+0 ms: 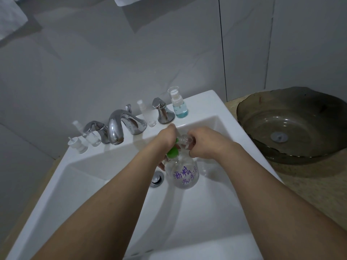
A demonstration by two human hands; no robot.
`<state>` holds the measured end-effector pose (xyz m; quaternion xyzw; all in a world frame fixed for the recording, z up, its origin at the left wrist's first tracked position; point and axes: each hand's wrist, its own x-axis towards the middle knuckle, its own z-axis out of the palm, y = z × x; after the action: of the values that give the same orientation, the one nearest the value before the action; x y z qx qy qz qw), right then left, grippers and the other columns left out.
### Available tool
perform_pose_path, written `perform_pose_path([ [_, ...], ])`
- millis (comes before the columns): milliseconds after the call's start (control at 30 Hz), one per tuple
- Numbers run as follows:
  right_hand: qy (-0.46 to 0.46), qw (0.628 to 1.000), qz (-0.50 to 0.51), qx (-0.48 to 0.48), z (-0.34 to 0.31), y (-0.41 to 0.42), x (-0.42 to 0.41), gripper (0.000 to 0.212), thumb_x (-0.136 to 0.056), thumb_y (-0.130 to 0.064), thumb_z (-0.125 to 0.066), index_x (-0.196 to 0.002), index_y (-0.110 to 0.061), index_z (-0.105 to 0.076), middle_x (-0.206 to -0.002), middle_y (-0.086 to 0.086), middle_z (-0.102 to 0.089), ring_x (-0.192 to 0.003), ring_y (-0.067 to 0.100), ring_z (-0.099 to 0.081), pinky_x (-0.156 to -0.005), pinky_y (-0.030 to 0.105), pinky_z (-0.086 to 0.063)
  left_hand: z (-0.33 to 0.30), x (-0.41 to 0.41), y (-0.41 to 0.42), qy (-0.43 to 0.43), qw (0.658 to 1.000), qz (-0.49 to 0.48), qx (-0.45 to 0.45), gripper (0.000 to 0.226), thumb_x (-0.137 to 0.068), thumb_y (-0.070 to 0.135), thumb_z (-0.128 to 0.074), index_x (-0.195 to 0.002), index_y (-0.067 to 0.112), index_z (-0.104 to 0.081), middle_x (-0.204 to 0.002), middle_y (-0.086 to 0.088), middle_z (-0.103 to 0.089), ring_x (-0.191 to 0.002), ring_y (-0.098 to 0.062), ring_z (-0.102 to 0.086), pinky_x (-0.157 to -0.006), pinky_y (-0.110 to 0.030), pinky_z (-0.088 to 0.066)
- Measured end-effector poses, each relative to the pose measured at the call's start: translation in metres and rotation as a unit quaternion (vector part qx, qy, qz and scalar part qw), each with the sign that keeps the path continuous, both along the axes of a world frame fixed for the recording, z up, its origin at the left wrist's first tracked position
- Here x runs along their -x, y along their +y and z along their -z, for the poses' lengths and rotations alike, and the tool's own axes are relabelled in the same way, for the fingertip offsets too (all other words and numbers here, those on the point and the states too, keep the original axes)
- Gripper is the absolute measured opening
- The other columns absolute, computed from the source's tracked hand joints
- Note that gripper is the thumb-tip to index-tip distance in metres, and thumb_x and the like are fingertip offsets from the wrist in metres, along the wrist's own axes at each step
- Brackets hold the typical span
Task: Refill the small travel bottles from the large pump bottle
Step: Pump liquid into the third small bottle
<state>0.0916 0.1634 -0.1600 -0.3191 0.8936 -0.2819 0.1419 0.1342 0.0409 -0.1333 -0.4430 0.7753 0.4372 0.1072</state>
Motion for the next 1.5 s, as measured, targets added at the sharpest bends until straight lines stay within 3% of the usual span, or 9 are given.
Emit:
perform_pose_path([
  [400,-0.005,0.999,0.011,0.030,-0.004,0.001,-0.003,0.017,-0.072,-0.015,-0.068,-0.071,-0.022,-0.052,-0.081,-0.001,-0.064,-0.075,0.018,-0.061,-0.065,0.028,-0.049,-0.010,0.002,-0.012,-0.019,0.999,0.046,0.010,0.083,-0.087,0.075,-0.015,-0.102,0.010,-0.065,-0.106,-0.015,-0.067,-0.099,-0.040,-0.061,-0.087,-0.059,-0.048],
  [633,0.006,1.000,0.005,0.029,-0.007,0.002,-0.004,0.021,-0.073,-0.014,-0.068,-0.070,-0.023,-0.049,-0.078,-0.004,-0.059,-0.075,0.018,-0.059,-0.061,0.027,-0.043,-0.010,0.003,-0.002,-0.017,0.999,0.038,0.011,0.072,-0.093,0.063,-0.015,-0.104,0.010,-0.062,-0.104,-0.014,-0.067,-0.098,-0.041,-0.061,-0.085,-0.058,-0.047],
  [800,0.013,1.000,0.001,0.002,-0.003,0.000,-0.003,0.020,-0.072,-0.016,-0.067,-0.071,-0.025,-0.050,-0.082,-0.003,-0.061,-0.077,0.019,-0.060,-0.063,0.027,-0.045,-0.005,0.001,0.002,-0.012,1.000,0.025,0.009,0.056,-0.087,0.047,-0.028,-0.102,0.008,-0.065,-0.101,-0.015,-0.069,-0.089,-0.037,-0.062,-0.083,-0.056,-0.048],
  [1000,0.011,1.000,0.001,0.006,-0.003,-0.001,-0.002,0.017,-0.071,-0.016,-0.066,-0.072,-0.023,-0.051,-0.082,-0.002,-0.062,-0.077,0.020,-0.061,-0.068,0.031,-0.052,-0.006,-0.002,0.002,-0.002,1.000,0.029,0.005,0.057,-0.088,0.050,-0.025,-0.097,0.009,-0.063,-0.093,-0.015,-0.067,-0.084,-0.035,-0.061,-0.085,-0.053,-0.048],
  [1233,0.002,1.000,0.003,0.026,-0.002,0.000,-0.001,0.017,-0.070,-0.015,-0.068,-0.072,-0.022,-0.053,-0.080,-0.002,-0.063,-0.075,0.018,-0.061,-0.063,0.027,-0.047,-0.013,-0.005,-0.009,-0.001,0.999,0.049,-0.021,0.080,-0.090,0.074,-0.014,-0.096,0.014,-0.066,-0.102,-0.011,-0.069,-0.099,-0.038,-0.061,-0.091,-0.063,-0.043],
  [1500,0.002,0.999,0.008,0.036,-0.001,0.000,0.001,0.018,-0.070,-0.015,-0.068,-0.069,-0.021,-0.051,-0.077,-0.004,-0.062,-0.074,0.018,-0.060,-0.063,0.027,-0.048,-0.010,-0.003,-0.007,-0.007,0.998,0.057,0.001,0.076,-0.091,0.067,-0.015,-0.096,0.011,-0.066,-0.103,-0.013,-0.068,-0.099,-0.039,-0.060,-0.089,-0.062,-0.045],
])
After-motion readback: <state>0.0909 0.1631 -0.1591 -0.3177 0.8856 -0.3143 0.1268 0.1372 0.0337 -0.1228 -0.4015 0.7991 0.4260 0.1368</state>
